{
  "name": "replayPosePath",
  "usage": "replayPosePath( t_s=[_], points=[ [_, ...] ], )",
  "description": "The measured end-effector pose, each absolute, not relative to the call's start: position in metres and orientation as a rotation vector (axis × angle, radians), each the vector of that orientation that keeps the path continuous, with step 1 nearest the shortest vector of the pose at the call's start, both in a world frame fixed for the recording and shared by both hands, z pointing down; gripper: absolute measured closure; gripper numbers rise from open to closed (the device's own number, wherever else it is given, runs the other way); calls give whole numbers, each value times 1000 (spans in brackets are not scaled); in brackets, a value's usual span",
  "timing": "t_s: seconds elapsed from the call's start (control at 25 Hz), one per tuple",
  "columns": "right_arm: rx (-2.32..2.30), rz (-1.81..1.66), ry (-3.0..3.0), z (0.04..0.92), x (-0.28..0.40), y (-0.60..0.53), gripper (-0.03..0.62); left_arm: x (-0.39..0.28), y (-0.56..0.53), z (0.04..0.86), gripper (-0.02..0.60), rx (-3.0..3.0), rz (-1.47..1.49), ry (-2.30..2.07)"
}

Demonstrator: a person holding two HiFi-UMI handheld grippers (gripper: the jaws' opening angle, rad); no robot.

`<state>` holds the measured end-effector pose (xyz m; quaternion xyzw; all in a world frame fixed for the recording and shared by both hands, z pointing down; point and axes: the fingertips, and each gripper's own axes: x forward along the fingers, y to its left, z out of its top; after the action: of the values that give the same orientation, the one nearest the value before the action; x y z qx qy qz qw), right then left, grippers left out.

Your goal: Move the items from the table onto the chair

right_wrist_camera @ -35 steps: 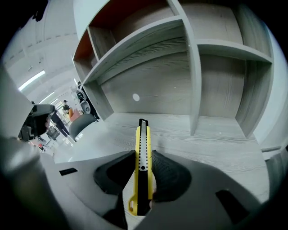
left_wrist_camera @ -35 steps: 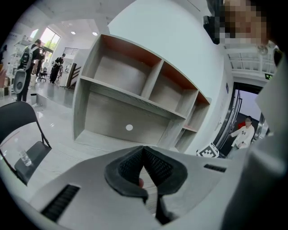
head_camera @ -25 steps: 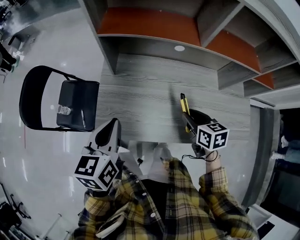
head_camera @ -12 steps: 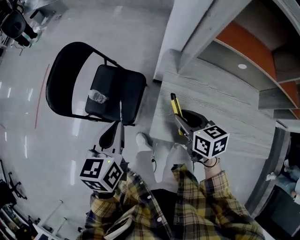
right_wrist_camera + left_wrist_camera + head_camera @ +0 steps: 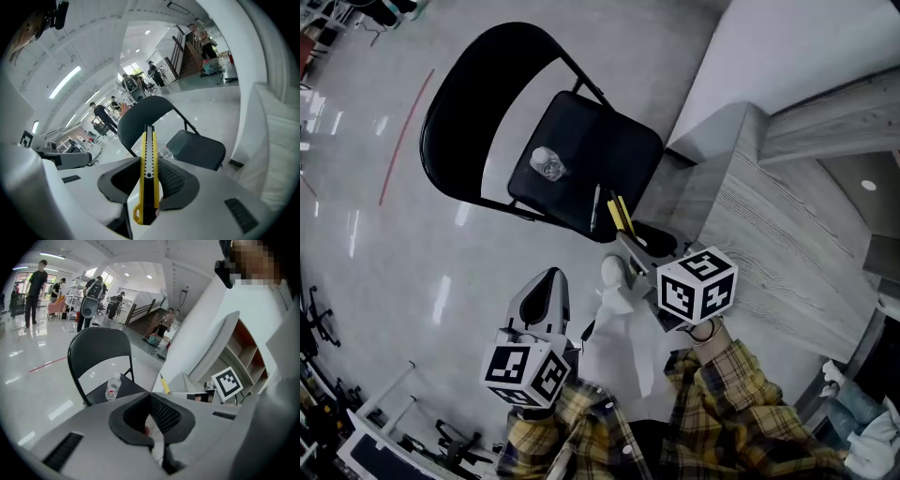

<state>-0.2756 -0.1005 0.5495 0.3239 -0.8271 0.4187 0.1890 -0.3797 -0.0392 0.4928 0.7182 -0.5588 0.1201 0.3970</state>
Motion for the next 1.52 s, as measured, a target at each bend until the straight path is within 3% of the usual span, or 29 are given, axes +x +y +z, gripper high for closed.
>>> replayPosePath(
  t_s=[0.32,0.88,1.2,1.52],
  points=[
    [918,1255,-2209,643,-348,-113,468,-439,-28,536,578,1705,291,-1497],
    [1090,1295,-1878,824,-361,-142,468,-457,-11,607,578,1600,321,-1490],
    [1169,1266,-1772,859,-352,-150,468,-457,2,616,578,1587,362,-1459],
    [1162,1354,-1888,805,-369,-141,468,-461,-16,600,578,1619,331,-1477]
  ],
)
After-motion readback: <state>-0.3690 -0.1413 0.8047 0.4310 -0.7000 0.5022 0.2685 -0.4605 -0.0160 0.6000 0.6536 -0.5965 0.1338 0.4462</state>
